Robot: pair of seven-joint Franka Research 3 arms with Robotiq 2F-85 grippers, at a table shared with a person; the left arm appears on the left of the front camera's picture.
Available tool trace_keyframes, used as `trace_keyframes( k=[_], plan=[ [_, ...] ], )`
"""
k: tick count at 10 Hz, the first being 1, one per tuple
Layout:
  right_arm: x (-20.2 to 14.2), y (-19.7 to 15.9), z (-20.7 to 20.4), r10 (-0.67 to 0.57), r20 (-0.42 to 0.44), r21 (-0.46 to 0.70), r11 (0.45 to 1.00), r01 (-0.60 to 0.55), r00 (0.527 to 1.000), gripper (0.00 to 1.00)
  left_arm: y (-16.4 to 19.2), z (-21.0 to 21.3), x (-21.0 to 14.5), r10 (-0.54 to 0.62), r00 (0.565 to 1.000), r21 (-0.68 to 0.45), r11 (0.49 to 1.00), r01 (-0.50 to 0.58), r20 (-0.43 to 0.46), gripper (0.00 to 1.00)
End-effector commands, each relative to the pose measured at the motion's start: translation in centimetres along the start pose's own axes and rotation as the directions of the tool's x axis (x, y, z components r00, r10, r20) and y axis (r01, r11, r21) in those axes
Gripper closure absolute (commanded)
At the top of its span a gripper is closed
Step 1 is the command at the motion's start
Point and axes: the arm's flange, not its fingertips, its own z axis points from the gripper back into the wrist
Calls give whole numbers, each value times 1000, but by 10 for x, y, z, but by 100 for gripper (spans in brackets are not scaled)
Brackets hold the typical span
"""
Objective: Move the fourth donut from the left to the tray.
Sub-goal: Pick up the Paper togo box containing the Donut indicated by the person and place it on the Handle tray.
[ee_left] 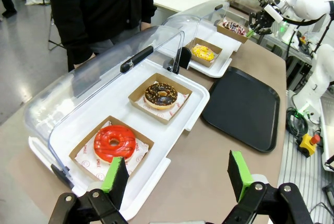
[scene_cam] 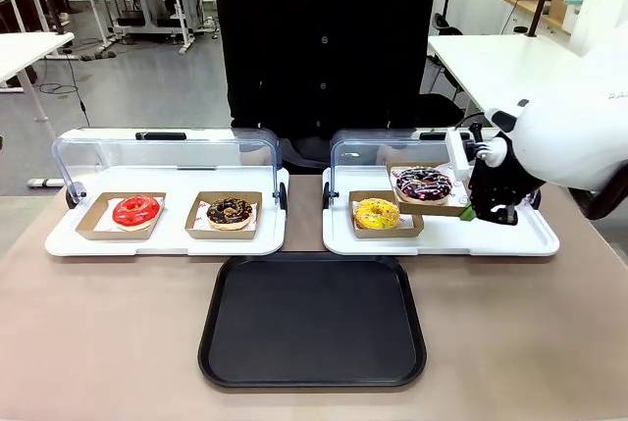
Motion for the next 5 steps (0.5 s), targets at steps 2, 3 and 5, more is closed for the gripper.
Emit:
trace_keyframes(
  k=[2, 3, 5],
  plan=[
    [41, 71, -16, -66, -30, -50, 997, 64, 997, 98, -1, 0, 0, -19, 1000, -5, 1000, 19, 9, 0],
    [55, 87, -18, -86, -18, -46, 995, 85, 996, 98, -1, 0, 0, -19, 1000, -5, 1000, 19, 9, 0],
    [83, 123, -27, -112, -24, -9, 994, 112, 993, 98, -1, 0, 0, -19, 1000, -5, 1000, 19, 9, 0]
  ],
)
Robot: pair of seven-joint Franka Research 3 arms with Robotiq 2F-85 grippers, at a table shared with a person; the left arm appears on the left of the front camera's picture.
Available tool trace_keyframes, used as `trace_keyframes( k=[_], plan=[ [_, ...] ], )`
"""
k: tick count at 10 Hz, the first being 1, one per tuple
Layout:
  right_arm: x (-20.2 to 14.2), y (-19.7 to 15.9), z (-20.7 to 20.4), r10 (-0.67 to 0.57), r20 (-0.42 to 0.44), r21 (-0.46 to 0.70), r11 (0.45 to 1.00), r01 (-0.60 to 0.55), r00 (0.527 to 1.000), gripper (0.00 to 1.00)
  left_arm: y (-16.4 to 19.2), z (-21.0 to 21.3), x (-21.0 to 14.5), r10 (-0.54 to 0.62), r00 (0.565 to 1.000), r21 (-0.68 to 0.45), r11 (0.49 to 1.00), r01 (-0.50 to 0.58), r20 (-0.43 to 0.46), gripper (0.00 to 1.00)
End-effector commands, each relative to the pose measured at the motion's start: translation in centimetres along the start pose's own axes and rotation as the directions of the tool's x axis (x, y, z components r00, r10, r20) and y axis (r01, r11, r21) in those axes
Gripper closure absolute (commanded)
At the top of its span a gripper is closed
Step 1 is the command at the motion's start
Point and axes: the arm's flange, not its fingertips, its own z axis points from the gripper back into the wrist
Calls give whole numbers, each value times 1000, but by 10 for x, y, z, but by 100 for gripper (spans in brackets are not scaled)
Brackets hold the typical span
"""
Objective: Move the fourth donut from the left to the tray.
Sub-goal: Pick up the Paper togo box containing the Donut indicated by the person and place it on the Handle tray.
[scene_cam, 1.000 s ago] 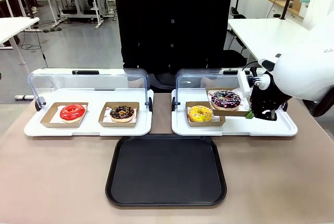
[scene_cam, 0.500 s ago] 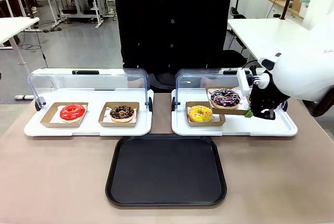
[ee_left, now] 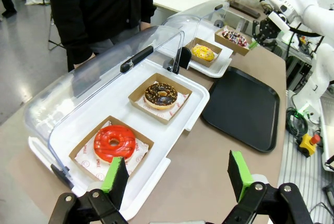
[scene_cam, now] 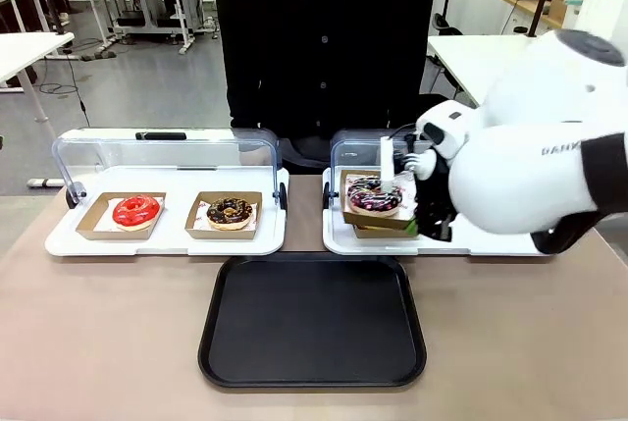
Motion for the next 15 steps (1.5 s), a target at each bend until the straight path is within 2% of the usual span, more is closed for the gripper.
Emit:
trace_keyframes(
  k=[1, 4, 8, 15],
  plan=[
    [-16, 100, -11, -21, -21, -12, 1000, 21, 1000, 98, -1, 1, 0, -19, 1000, -5, 1000, 19, 9, 0],
    [4, 150, -23, 12, -24, -5, 1000, -12, 1000, 98, -1, 1, 0, -19, 1000, -5, 1000, 19, 9, 0],
    [10, 188, -37, 52, -28, 16, 999, -51, 998, 98, -1, 1, 0, -19, 1000, -5, 1000, 19, 9, 0],
    [-12, 200, -59, 80, -20, 47, 996, -79, 997, 98, -1, 1, 0, -19, 1000, -5, 1000, 19, 9, 0]
  ],
)
